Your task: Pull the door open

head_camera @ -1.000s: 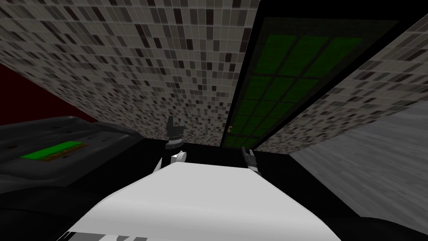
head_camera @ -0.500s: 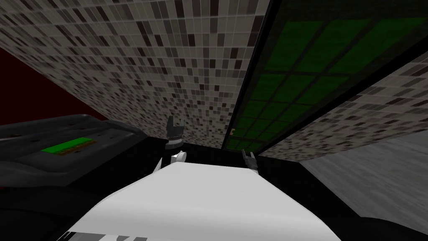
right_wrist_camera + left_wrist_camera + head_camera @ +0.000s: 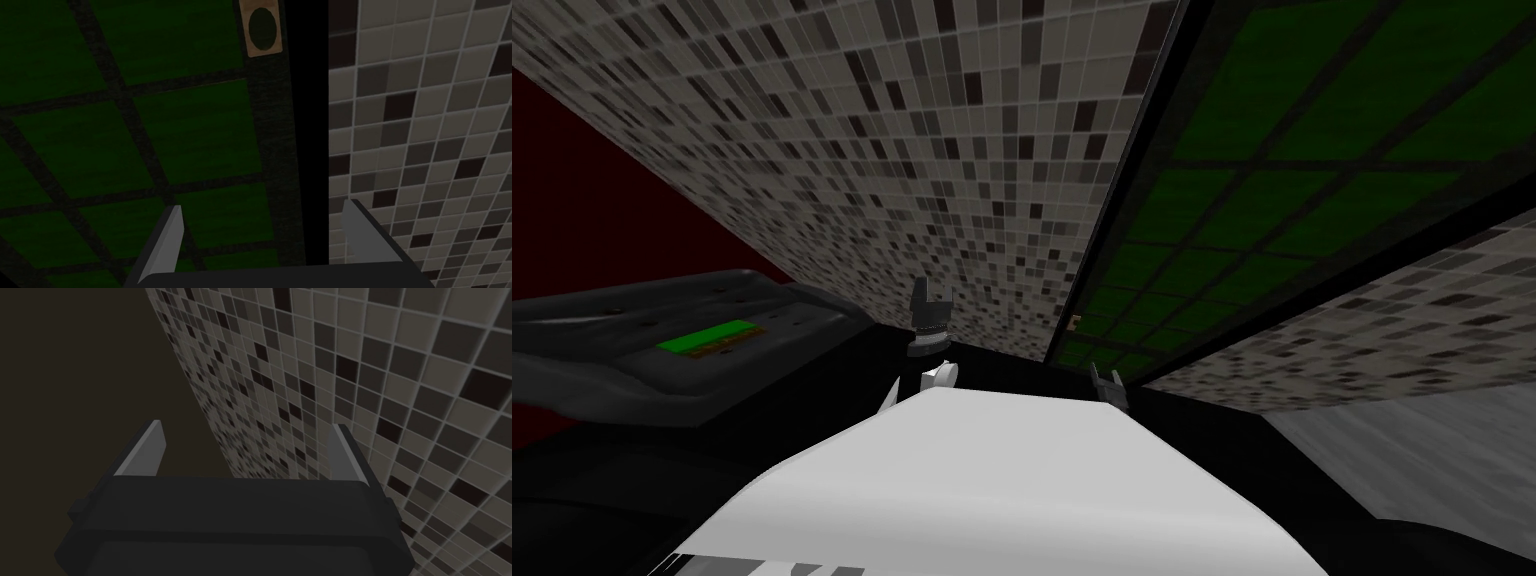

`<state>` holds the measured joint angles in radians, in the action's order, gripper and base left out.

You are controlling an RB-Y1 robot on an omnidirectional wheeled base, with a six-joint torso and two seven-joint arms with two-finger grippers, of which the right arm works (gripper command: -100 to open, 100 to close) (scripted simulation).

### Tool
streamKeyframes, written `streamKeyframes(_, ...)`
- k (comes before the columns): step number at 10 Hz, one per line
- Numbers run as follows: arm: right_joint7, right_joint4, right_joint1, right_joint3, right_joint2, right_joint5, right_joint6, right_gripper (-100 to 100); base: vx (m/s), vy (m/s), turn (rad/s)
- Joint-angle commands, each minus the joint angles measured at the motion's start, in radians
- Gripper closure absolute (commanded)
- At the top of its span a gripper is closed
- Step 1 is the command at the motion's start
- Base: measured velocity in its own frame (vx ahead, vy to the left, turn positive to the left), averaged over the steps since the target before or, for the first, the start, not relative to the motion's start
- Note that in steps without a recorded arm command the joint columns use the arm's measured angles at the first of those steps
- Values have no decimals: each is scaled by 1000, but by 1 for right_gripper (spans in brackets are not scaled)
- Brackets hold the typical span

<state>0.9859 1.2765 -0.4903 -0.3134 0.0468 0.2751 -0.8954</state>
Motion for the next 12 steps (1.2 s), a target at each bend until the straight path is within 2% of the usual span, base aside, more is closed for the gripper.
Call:
streamKeyframes(1, 28, -24, 4, -9, -6, 5, -10, -100, 119, -43, 91)
streamKeyframes(8, 153, -134, 10, -50, -47, 31, -58, -100, 111, -35, 103)
streamKeyframes(12, 221, -194, 14, -72, -79, 44, -84, -100, 110, -43, 90)
